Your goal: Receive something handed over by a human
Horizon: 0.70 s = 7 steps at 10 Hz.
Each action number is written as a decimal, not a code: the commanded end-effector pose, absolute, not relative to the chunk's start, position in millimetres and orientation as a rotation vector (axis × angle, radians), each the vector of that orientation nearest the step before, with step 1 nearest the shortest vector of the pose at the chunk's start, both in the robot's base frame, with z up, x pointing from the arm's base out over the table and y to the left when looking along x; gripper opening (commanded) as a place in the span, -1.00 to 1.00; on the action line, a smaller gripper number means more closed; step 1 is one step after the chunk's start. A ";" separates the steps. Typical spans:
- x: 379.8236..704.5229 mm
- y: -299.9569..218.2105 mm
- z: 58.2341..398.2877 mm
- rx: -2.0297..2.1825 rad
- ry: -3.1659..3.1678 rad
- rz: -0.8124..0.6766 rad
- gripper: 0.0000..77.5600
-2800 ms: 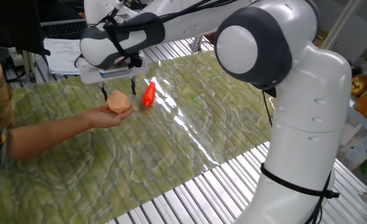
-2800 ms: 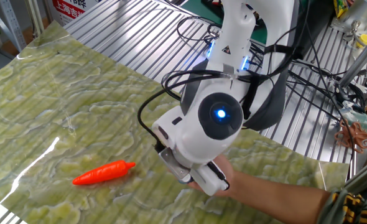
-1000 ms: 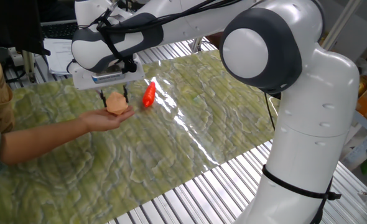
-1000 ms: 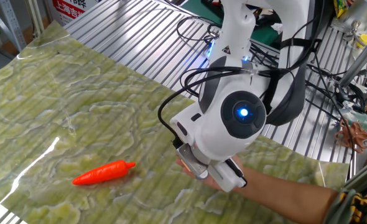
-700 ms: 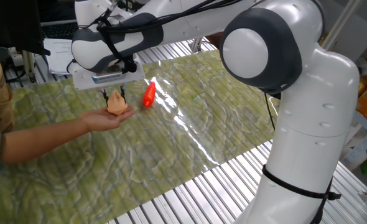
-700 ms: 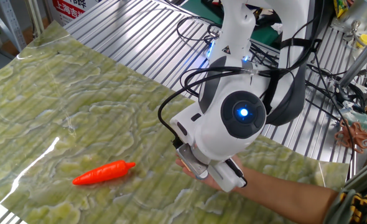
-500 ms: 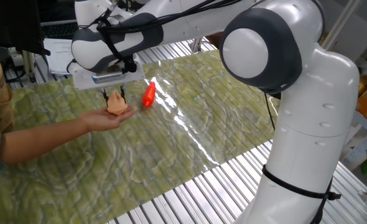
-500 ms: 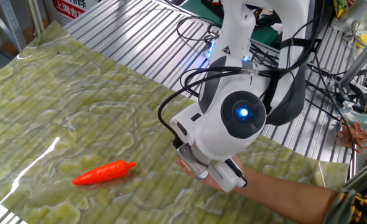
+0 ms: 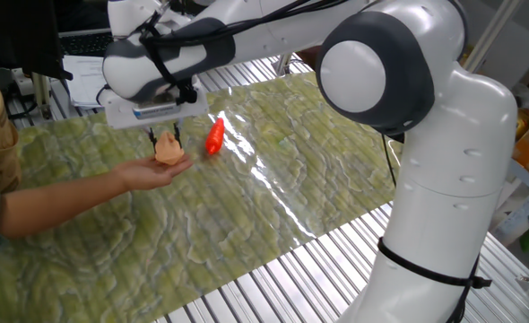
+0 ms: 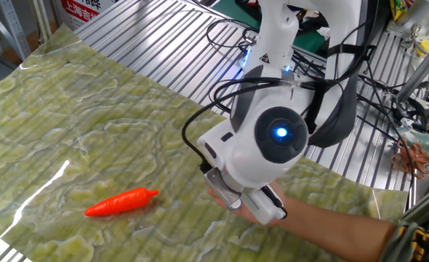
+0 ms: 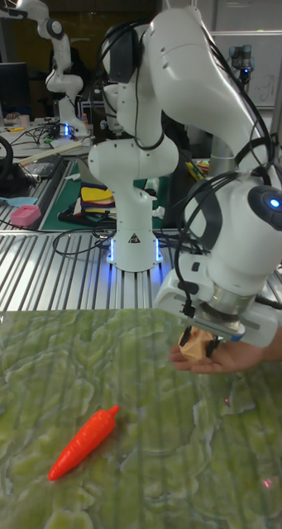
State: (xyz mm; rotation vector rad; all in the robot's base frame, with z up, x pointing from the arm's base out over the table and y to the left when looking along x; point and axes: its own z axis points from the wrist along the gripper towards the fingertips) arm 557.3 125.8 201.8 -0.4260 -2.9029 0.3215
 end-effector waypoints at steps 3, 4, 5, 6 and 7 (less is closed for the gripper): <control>585.8 97.9 282.2 -0.392 -2.785 0.281 -0.97; 590.5 94.8 285.5 -0.391 -2.787 0.284 -0.97; 594.8 91.5 287.8 -0.388 -2.805 0.305 -0.97; 595.2 91.1 288.0 -0.387 -2.810 0.307 -0.97; 597.7 85.3 287.3 -0.374 -2.855 0.324 -0.97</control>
